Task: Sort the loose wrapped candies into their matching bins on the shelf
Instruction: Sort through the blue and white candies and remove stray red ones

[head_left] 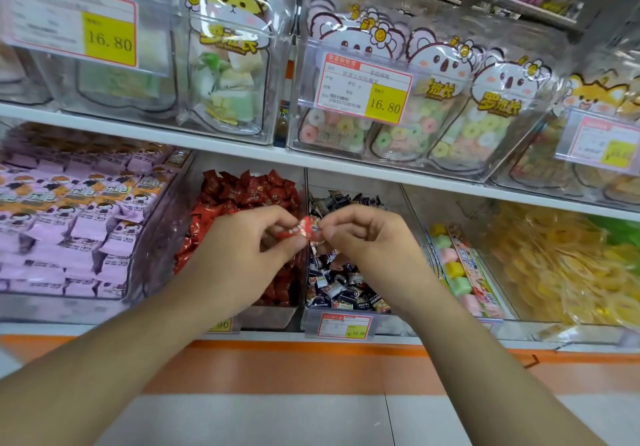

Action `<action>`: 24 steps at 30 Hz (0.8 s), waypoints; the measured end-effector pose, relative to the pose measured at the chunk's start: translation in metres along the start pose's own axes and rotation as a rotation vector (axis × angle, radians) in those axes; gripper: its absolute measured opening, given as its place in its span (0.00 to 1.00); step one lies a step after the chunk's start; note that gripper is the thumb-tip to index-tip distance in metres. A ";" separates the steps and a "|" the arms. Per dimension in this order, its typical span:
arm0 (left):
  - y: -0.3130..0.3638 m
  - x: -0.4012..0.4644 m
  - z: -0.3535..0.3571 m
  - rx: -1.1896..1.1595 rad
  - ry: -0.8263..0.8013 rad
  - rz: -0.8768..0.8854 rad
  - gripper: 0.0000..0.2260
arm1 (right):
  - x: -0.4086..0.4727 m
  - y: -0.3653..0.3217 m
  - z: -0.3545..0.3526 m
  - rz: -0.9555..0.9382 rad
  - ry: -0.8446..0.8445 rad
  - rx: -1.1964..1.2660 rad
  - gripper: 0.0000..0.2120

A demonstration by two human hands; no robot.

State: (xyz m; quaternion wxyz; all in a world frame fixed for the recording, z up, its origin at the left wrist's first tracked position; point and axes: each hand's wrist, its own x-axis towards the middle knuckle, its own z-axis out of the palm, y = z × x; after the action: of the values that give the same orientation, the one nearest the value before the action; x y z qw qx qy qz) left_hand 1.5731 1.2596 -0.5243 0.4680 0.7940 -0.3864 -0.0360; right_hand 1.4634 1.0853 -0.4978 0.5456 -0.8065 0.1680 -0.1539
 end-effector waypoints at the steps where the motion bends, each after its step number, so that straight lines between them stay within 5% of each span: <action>1: -0.004 0.001 -0.004 0.064 0.041 -0.023 0.03 | 0.002 0.005 -0.002 0.011 0.031 -0.020 0.09; 4: -0.017 0.005 -0.013 0.329 0.059 -0.094 0.13 | 0.008 0.029 -0.016 0.049 0.089 -0.321 0.15; 7: -0.020 0.004 -0.011 0.423 -0.045 -0.014 0.28 | 0.009 0.045 -0.024 0.180 -0.076 -0.548 0.18; 13: -0.012 -0.004 0.023 0.368 -0.320 0.203 0.29 | 0.015 0.066 -0.027 0.220 -0.190 -0.799 0.18; 19: -0.026 -0.005 0.033 0.317 -0.328 0.235 0.29 | 0.015 0.067 -0.038 0.228 -0.198 -0.984 0.18; 24: -0.026 -0.006 0.033 0.311 -0.303 0.261 0.29 | 0.018 0.075 -0.040 0.228 -0.118 -0.837 0.17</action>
State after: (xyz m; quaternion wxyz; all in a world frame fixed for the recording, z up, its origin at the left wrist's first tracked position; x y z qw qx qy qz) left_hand 1.5702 1.2469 -0.5652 0.2778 0.7854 -0.5521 -0.0342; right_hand 1.4550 1.0181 -0.5520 0.1938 -0.9418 0.2724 0.0350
